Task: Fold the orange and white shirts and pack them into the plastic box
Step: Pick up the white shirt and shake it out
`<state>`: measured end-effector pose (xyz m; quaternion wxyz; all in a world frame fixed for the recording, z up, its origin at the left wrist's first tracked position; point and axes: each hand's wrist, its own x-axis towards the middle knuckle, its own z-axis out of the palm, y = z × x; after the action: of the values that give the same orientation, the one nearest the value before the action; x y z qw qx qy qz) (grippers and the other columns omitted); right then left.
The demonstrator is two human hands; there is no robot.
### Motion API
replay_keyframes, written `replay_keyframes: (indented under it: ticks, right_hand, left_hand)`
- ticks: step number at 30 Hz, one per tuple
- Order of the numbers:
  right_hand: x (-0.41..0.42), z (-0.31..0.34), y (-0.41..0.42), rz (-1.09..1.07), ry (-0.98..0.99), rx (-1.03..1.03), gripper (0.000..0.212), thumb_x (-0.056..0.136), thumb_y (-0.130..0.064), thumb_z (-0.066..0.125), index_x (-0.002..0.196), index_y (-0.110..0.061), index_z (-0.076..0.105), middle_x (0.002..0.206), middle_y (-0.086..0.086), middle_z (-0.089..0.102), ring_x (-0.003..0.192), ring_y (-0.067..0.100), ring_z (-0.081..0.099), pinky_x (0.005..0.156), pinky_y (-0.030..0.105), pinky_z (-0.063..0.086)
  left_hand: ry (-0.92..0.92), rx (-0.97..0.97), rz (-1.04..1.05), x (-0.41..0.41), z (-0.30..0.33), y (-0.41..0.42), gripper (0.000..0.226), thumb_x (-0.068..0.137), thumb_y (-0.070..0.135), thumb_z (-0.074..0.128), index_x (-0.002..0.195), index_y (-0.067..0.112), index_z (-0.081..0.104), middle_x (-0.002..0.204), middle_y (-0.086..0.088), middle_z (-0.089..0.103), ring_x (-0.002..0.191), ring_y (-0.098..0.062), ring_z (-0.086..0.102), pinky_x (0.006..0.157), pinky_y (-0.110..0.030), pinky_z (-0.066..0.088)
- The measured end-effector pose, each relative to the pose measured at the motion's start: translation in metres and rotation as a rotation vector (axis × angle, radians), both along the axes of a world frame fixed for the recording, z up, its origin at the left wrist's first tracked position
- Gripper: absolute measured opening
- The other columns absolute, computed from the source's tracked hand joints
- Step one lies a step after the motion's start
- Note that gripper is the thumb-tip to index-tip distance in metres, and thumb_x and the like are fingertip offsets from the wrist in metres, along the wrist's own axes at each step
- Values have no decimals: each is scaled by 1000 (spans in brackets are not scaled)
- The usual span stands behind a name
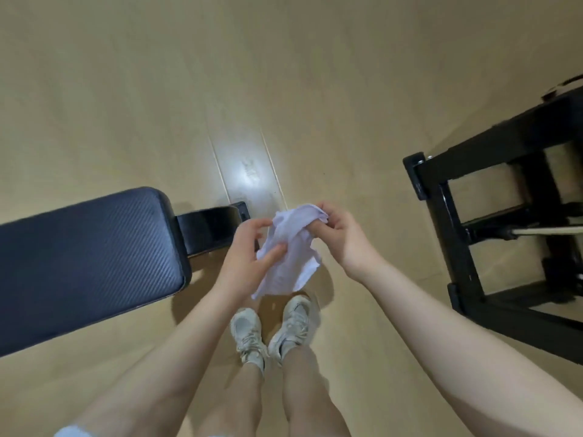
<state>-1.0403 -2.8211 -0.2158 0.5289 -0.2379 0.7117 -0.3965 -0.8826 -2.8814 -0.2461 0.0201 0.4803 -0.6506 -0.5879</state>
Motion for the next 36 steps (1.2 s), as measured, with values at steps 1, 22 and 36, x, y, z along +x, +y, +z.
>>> replay_keyframes:
  ticks: [1,22,36]
  right_hand:
    - [-2,26,-2,-37,-1,-11,11,81,-17,55,72,-18,50,68,2,49,59,5,48,61,19,39]
    - [-15,285,76,-462,131,-87,31,80,-33,59,87,-3,57,81,12,56,72,22,53,68,32,38]
    - [-19,345,66,-531,-73,-257,21,92,-21,54,104,-5,57,94,10,65,85,21,63,74,28,51]
  left_hand:
    - [27,10,-44,-2,24,-4,34,84,33,63,115,30,49,119,10,55,107,-6,53,89,-24,41]
    - [206,-470,-83,-16,280,-5,11,89,18,51,78,20,53,64,7,47,53,-4,40,48,-12,33]
    - [312,-228,-407,4,275,29,24,84,31,59,83,7,62,76,-2,55,70,-12,47,67,-28,38]
